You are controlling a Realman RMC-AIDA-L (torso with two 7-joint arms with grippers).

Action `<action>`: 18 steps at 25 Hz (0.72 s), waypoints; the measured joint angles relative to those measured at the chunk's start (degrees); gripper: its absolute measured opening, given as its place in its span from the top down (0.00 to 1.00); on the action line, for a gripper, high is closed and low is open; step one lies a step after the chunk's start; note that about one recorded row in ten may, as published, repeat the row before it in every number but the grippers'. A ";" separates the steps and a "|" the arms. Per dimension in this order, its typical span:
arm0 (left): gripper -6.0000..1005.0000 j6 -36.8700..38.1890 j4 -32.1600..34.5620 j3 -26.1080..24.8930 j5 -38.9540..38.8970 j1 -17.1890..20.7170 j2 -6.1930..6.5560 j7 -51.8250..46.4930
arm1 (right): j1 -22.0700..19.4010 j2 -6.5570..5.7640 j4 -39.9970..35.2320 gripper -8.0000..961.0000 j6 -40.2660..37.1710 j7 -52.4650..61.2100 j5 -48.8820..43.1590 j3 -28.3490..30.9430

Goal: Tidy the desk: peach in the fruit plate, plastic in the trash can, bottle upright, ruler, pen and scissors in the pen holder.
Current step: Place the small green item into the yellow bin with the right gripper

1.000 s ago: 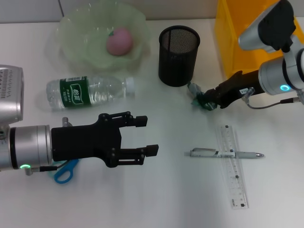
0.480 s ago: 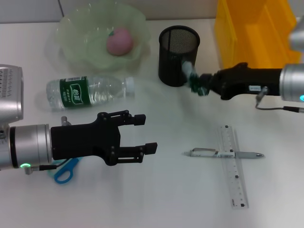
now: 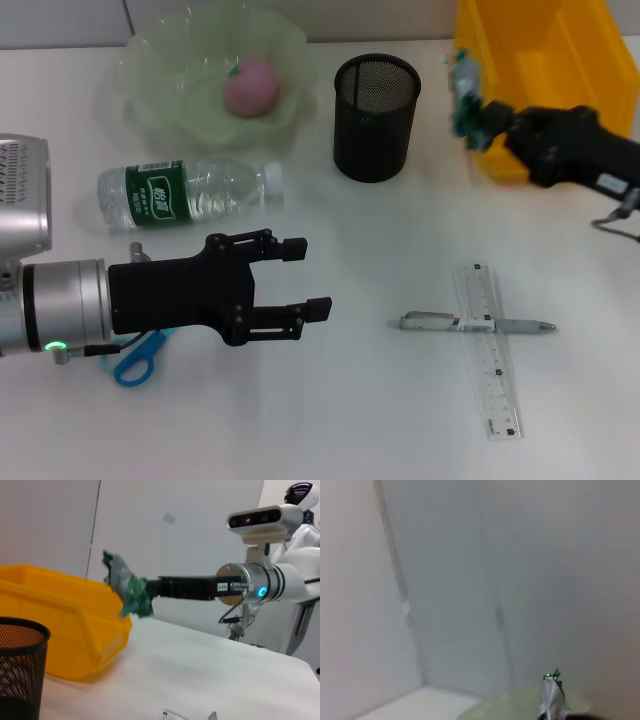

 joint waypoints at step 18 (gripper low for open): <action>0.22 -0.86 0.00 0.00 0.00 -0.09 -0.25 0.07 | 0.51 -0.18 3.72 0.99 10.80 -1.81 1.75 15.48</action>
